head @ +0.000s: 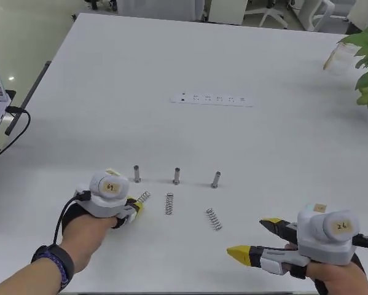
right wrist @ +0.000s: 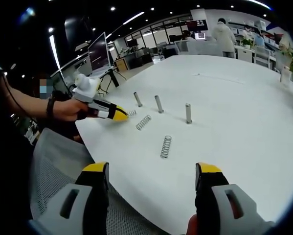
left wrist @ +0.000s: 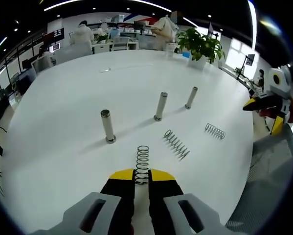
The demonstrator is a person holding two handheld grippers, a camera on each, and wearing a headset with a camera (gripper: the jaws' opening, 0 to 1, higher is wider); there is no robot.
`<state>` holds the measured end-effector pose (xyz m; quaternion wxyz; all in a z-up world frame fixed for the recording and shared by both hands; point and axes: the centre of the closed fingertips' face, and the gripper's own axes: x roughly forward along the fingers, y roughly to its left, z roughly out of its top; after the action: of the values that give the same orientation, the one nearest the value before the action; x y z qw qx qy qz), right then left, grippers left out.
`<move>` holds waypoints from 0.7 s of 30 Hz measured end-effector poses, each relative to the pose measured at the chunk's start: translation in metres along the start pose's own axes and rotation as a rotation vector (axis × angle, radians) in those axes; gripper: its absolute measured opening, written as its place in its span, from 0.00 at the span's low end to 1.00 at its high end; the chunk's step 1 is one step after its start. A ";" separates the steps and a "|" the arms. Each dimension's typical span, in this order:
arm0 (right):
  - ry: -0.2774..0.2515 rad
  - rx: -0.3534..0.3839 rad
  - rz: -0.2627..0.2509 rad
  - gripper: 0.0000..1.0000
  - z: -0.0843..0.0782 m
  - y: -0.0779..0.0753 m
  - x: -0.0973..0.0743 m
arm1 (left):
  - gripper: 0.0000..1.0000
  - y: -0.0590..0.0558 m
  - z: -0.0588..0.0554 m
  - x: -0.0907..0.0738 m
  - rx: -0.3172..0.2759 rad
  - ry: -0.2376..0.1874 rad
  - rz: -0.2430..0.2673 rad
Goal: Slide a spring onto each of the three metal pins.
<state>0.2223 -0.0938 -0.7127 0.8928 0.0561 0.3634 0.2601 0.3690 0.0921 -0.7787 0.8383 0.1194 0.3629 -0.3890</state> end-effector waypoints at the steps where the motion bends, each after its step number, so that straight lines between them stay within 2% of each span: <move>1: 0.000 -0.001 0.001 0.71 0.000 0.000 0.000 | 0.02 0.000 -0.001 -0.002 0.002 0.000 0.000; 13: -0.002 -0.013 0.018 0.70 0.005 0.005 0.004 | 0.02 0.005 -0.007 -0.027 0.021 -0.013 0.009; 21: -0.006 -0.019 0.031 0.69 0.009 0.009 0.007 | 0.02 0.007 -0.010 -0.037 0.020 -0.018 0.014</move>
<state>0.2282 -0.0819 -0.7078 0.8902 0.0540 0.3576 0.2772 0.3525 0.1223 -0.7605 0.8429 0.1266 0.3508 -0.3879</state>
